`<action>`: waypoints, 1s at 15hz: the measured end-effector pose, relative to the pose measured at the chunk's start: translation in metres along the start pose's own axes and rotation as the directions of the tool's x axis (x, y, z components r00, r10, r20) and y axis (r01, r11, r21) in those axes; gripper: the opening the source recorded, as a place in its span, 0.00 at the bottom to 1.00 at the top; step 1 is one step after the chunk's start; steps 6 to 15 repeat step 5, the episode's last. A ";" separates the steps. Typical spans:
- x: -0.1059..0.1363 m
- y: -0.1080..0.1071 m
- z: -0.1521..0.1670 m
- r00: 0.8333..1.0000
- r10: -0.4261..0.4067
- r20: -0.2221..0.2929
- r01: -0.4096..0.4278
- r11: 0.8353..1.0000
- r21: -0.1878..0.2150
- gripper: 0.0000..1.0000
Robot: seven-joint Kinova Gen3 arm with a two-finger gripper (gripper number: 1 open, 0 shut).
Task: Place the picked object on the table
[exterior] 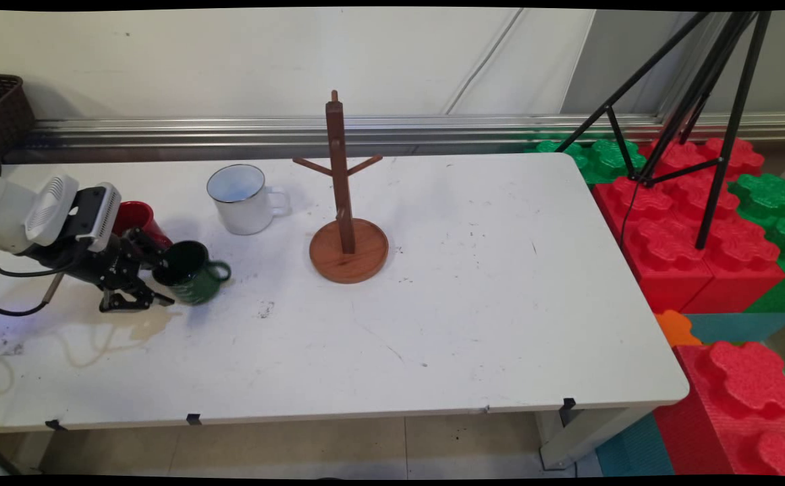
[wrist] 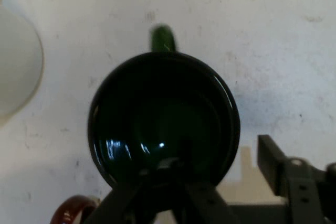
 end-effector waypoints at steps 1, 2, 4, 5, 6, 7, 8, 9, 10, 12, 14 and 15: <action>0.000 0.000 0.000 1.000 -0.003 -0.002 0.003 1.000 0.002 1.00; 0.000 0.000 0.000 1.000 -0.004 -0.004 0.004 1.000 0.002 1.00; 0.001 -0.002 0.001 1.000 -0.006 -0.009 0.006 1.000 0.002 1.00; 0.001 -0.002 0.000 1.000 -0.008 -0.011 0.008 1.000 0.002 1.00; 0.001 -0.002 0.000 1.000 -0.008 -0.011 0.008 1.000 0.002 1.00; 0.001 -0.002 0.000 1.000 -0.008 -0.011 0.008 1.000 0.002 1.00; 0.001 -0.002 0.000 1.000 -0.008 -0.011 0.008 1.000 0.002 1.00; 0.001 -0.002 0.000 1.000 -0.008 -0.011 0.008 1.000 0.002 1.00; 0.001 -0.002 0.000 1.000 -0.008 -0.011 0.008 1.000 0.002 1.00; 0.001 -0.002 0.000 1.000 -0.008 -0.011 0.008 1.000 0.002 1.00; 0.001 -0.002 0.000 1.000 -0.008 -0.011 0.008 1.000 0.002 1.00; 0.001 -0.002 0.000 1.000 -0.008 -0.011 0.008 1.000 0.002 1.00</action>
